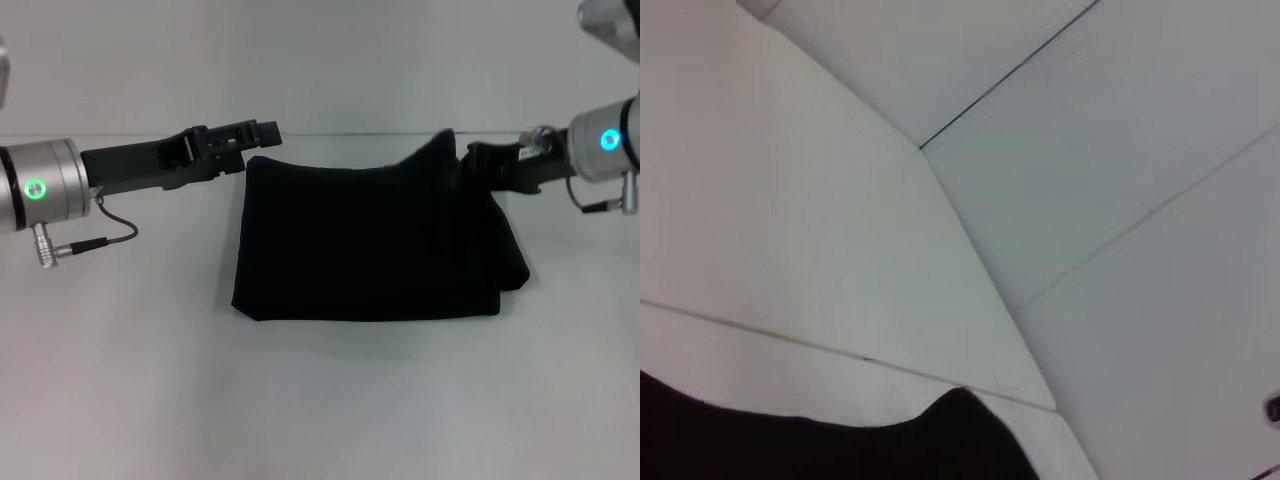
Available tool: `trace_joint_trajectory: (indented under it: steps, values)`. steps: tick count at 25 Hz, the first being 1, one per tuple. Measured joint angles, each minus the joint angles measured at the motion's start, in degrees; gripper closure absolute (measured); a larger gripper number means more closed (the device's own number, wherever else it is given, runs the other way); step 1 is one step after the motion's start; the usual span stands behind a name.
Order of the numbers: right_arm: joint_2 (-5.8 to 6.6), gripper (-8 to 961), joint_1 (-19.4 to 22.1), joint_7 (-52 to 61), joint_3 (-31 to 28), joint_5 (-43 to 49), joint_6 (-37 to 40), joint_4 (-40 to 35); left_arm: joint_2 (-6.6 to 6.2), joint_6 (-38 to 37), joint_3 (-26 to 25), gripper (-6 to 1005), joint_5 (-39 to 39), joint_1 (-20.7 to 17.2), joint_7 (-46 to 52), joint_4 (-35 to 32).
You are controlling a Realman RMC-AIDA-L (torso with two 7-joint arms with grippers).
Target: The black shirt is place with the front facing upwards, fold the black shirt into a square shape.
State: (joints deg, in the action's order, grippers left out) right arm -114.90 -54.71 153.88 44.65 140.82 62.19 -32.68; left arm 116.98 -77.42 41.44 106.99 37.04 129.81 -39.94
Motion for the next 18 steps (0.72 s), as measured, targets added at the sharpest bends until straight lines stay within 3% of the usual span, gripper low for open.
trace_joint_trajectory:
  steps: [9, 18]
  values:
    - [1.59, 909, 2.67, 5.20, 0.35, 0.76, 8.04, -9.43, 0.00, -0.33, -0.22, 49, -0.76, -0.04, 0.00, -0.05]
    - [2.16, 902, 3.36, 3.37, 0.51, 1.39, 2.35, -0.32, 0.08, 0.03, -0.22, 49, -0.97, 0.20, 0.02, 0.02]
